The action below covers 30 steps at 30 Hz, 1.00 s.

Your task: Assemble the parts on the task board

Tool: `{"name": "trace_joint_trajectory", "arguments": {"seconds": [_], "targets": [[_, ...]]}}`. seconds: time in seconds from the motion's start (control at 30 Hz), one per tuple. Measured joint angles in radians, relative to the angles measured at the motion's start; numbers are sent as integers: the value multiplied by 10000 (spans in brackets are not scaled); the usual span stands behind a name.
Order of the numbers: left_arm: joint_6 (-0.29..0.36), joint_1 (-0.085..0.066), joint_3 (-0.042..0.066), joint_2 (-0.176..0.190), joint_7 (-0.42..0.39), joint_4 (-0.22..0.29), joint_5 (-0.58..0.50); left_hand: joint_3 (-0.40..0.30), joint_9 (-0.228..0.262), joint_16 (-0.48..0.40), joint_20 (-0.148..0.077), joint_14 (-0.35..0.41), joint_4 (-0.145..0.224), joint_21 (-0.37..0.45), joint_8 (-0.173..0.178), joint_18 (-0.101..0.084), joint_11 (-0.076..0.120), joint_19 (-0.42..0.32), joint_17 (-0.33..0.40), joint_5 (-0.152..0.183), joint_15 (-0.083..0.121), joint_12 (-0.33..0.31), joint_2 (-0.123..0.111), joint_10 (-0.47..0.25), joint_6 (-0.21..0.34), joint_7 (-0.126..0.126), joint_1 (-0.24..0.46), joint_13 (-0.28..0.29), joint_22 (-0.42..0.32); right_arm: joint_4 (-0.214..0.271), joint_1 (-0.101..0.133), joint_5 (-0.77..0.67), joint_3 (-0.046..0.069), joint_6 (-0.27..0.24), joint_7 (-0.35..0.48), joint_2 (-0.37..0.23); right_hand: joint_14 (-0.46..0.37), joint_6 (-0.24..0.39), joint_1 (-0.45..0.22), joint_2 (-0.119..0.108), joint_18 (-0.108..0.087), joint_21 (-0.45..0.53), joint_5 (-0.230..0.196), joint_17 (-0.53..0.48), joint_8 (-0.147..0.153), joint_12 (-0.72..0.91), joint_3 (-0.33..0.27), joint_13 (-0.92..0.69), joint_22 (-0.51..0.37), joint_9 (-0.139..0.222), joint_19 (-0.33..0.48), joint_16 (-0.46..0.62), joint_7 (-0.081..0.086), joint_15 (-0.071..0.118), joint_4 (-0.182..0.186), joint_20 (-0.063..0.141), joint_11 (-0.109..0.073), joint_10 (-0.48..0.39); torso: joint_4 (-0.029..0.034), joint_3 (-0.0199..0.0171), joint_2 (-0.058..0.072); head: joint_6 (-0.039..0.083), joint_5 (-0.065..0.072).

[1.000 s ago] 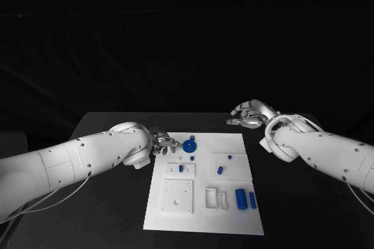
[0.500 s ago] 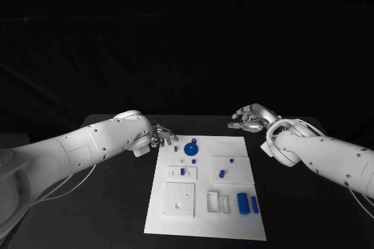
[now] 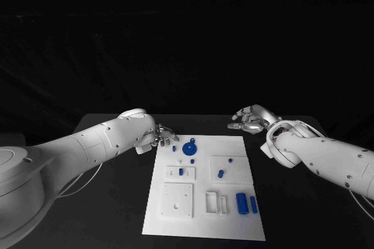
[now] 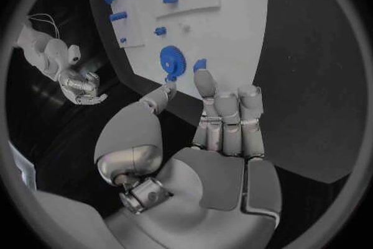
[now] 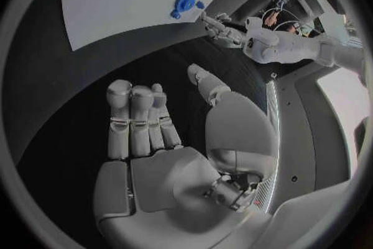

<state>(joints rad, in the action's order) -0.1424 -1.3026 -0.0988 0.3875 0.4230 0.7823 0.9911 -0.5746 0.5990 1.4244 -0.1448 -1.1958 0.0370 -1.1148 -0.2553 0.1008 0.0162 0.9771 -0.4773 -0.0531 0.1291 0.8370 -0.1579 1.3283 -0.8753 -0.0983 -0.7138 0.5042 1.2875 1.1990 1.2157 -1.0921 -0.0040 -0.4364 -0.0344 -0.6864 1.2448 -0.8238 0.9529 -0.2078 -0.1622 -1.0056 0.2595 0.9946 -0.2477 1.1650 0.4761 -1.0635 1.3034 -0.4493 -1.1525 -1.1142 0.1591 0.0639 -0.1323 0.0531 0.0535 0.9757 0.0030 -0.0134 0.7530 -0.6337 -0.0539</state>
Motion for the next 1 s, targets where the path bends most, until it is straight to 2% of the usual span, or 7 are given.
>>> {"name": "trace_joint_trajectory", "arguments": {"seconds": [0.17,0.43,0.6,0.77,0.9,1.0], "targets": [[-125,68,-6,-104,-15,-215,79,133,-25,0,0,0,80,0,46,0,33,0,-1,0,-1,0,29,-35,57,-15,-19,2,0,41,2,90,0,0,-1,-14,-1,1,1,0,0,0,39,0,0,0,0,10,1,0,0,0,0,0,0,0,0,0,-17,18,48,18,8],[-252,95,-2,-254,-46,-408,143,189,-11,0,0,0,136,0,-2,7,34,0,-1,0,-1,0,69,-34,53,-13,22,1,-1,49,4,152,0,0,-3,-12,-1,2,1,-1,0,0,39,1,0,0,0,9,1,-1,1,0,-1,-1,0,-1,0,0,-31,50,92,15,17],[-328,95,0,-310,-90,-477,160,286,-9,0,3,0,288,0,-33,144,35,0,-1,0,-1,0,340,-33,-22,63,-158,1,-1,49,7,170,0,0,-3,-2,-2,20,2,-1,0,0,39,1,0,0,0,9,0,8,1,0,-13,-2,0,-2,0,0,-32,55,104,1,4],[-413,132,-9,-323,-161,-478,173,284,38,46,3,37,800,0,-229,151,41,0,-1,0,36,0,688,-30,-346,125,-554,1,24,47,7,180,0,1,-3,4,-2,22,2,-1,0,0,39,1,0,0,0,8,0,7,2,0,-13,-2,0,-2,0,0,-32,56,105,-12,-1],[-477,155,-19,-328,-192,-479,207,304,38,87,4,5,1077,0,-364,160,145,0,-2,0,70,0,847,8,-611,184,-760,0,31,47,7,184,0,1,-3,3,-2,22,2,-1,0,0,39,1,0,0,0,8,-1,7,2,0,-13,-2,0,-3,0,0,-31,56,105,-20,12],[-515,165,-21,-328,-216,-493,228,326,53,116,4,-19,1135,0,-391,163,146,1,-2,0,94,0,887,9,-664,236,-800,-4,31,47,7,186,0,1,-3,3,-2,21,2,-1,0,0,39,1,0,0,0,9,4,6,2,0,-14,-2,0,-3,0,0,-30,51,104,-26,16]]}}
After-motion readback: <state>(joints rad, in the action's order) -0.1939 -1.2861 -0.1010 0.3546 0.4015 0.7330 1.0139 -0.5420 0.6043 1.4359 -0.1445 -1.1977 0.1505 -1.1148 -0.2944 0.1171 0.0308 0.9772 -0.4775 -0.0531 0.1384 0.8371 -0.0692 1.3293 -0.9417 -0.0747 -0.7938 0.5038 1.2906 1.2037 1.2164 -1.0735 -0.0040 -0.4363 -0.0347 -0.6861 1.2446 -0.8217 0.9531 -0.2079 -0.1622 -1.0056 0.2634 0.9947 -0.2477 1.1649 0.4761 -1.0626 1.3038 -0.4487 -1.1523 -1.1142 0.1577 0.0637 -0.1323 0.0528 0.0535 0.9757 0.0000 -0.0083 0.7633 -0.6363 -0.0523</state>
